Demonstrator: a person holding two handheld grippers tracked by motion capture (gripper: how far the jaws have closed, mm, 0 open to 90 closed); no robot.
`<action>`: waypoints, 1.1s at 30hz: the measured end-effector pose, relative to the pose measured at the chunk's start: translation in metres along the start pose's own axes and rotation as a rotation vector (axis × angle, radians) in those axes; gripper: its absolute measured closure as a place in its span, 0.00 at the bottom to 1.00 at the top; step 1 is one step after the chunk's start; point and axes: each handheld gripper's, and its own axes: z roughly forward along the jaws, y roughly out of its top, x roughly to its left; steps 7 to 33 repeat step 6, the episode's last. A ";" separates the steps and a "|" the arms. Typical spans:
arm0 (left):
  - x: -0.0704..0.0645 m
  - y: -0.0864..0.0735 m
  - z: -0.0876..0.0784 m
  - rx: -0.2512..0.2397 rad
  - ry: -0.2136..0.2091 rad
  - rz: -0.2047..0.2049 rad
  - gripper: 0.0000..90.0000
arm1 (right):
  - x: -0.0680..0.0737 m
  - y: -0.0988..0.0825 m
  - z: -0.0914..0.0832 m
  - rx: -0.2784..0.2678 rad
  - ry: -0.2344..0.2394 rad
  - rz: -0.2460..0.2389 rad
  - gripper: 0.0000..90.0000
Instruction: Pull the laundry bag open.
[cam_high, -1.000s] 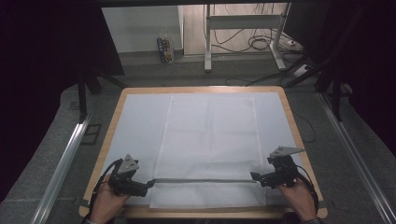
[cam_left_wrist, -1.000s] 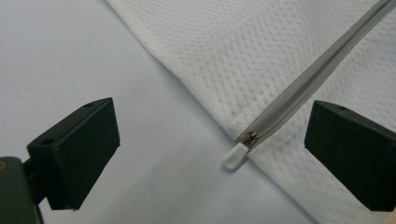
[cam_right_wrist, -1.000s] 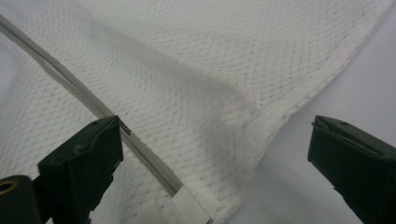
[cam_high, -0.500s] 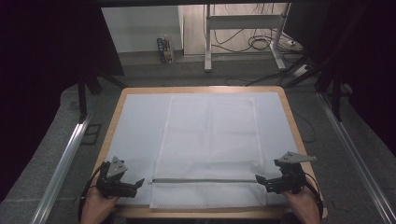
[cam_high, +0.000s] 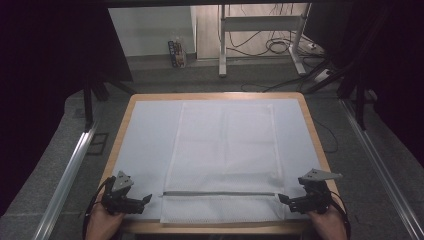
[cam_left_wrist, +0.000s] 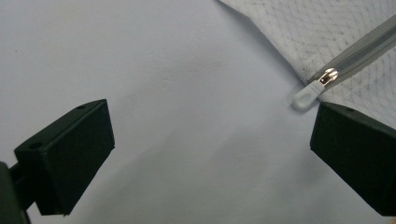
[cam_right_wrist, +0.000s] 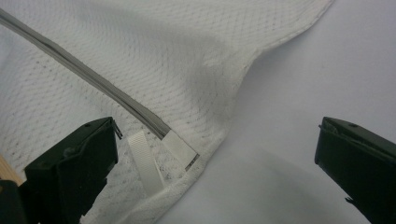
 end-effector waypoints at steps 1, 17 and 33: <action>0.000 0.000 0.000 0.000 -0.001 -0.004 0.00 | 0.000 0.000 0.001 0.004 0.000 -0.002 0.00; 0.002 0.000 -0.001 -0.007 -0.009 -0.019 0.00 | 0.000 -0.001 0.003 0.012 -0.005 -0.013 0.00; 0.002 0.000 -0.001 -0.007 -0.009 -0.019 0.00 | 0.000 -0.001 0.003 0.012 -0.005 -0.013 0.00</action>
